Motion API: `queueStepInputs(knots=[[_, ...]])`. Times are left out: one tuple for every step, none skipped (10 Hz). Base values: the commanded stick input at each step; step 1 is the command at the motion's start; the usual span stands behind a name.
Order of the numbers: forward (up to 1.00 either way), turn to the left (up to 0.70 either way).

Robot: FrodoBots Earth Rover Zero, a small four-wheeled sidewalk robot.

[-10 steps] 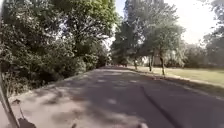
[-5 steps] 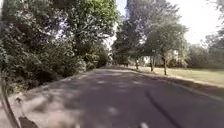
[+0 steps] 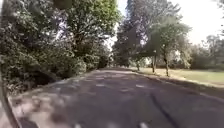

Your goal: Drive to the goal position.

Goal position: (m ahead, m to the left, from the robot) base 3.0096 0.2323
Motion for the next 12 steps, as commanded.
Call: queueStepInputs(knots=[[0.7,0.0],[0.7,0.0],[0.7,0.0],[0.7,0.0],[0.7,0.0],[0.7,0.0],[0.7,-0.01],[0.7,-0.18],[0.7,-0.35],[0.7,-0.16],[0.7,0.0],[0.7,0.0]])
